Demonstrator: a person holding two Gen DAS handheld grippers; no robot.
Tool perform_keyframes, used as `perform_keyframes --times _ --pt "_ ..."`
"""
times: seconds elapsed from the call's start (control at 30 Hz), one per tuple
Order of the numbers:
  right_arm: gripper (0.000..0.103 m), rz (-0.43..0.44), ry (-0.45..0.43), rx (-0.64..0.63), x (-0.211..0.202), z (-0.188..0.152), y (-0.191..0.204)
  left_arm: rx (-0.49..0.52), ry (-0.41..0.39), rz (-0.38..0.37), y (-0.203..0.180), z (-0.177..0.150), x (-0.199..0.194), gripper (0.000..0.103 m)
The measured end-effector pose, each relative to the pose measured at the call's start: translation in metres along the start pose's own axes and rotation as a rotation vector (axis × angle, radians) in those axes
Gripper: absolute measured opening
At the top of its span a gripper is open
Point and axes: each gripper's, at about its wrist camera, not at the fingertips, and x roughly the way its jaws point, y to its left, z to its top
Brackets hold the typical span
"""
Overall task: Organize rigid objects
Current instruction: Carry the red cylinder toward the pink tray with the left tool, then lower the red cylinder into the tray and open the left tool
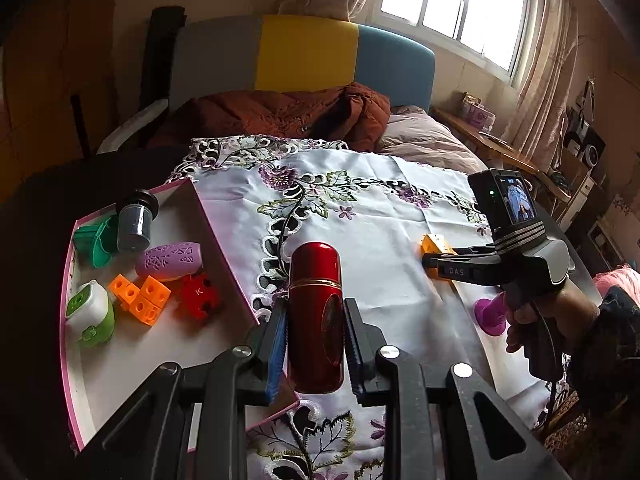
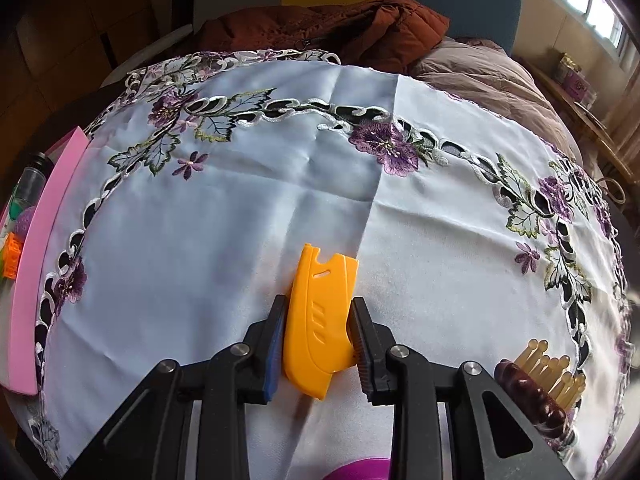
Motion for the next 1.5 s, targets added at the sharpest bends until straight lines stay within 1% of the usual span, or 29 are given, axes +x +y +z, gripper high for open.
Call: perform_keyframes --times 0.23,0.47,0.7,0.83,0.93,1.03,1.13,1.27,1.37,1.5 --pt "0.030 -0.038 -0.003 -0.049 -0.001 0.001 0.006 -0.011 -0.001 0.019 0.007 -0.002 -0.005 0.026" --pt "0.031 -0.025 0.003 -0.042 -0.001 0.001 0.003 -0.034 0.003 0.047 0.018 -0.006 -0.005 0.026" --pt "0.030 -0.047 -0.007 -0.071 -0.001 0.000 0.007 -0.051 0.005 0.056 0.027 -0.008 -0.007 0.026" --pt "0.030 -0.059 -0.013 -0.090 -0.002 -0.001 0.010 -0.079 0.011 0.072 0.039 -0.010 -0.008 0.026" --pt "0.030 -0.061 -0.015 -0.093 -0.002 0.000 0.010 -0.108 0.017 0.084 0.053 -0.013 -0.010 0.026" --pt "0.030 -0.069 -0.019 -0.101 -0.002 -0.001 0.011 -0.164 0.022 0.096 0.075 -0.015 -0.013 0.026" --pt "0.030 -0.075 -0.022 -0.112 -0.003 -0.001 0.012 -0.216 0.028 0.141 0.103 -0.021 -0.018 0.026" --pt "0.030 -0.077 -0.021 -0.117 -0.003 -0.001 0.012 -0.309 0.063 0.181 0.142 -0.037 -0.020 0.026" --pt "0.030 -0.080 -0.022 -0.125 -0.003 -0.001 0.013 -0.345 0.085 0.190 0.160 -0.048 -0.019 0.026" --pt "0.030 -0.083 -0.023 -0.129 -0.003 -0.001 0.013 -0.348 0.106 0.173 0.167 -0.054 -0.014 0.026"
